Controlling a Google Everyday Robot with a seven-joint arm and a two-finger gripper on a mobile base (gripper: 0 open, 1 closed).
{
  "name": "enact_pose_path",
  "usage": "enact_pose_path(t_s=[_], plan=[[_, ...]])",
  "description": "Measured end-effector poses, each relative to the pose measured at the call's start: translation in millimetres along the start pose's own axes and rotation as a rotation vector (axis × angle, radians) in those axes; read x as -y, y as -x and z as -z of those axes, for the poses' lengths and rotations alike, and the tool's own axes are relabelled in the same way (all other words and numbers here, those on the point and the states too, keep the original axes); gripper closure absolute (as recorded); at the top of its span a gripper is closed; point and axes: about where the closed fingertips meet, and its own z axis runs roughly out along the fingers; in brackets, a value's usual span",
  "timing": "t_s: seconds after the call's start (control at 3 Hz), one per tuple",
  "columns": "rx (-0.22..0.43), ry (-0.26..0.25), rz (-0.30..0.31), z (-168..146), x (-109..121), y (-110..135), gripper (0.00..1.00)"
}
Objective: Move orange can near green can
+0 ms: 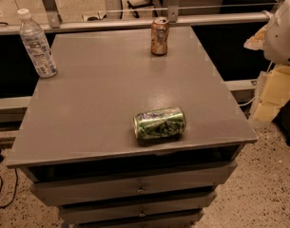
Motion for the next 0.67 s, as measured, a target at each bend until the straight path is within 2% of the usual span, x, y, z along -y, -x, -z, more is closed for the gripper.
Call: enact_pose_path(t_s=[0.33, 0.67], plan=[[0.000, 0.000, 0.000, 0.0, 0.0, 0.0, 0.00], [0.028, -0.044, 0.019, -15.6, 29.7, 9.5, 0.00]])
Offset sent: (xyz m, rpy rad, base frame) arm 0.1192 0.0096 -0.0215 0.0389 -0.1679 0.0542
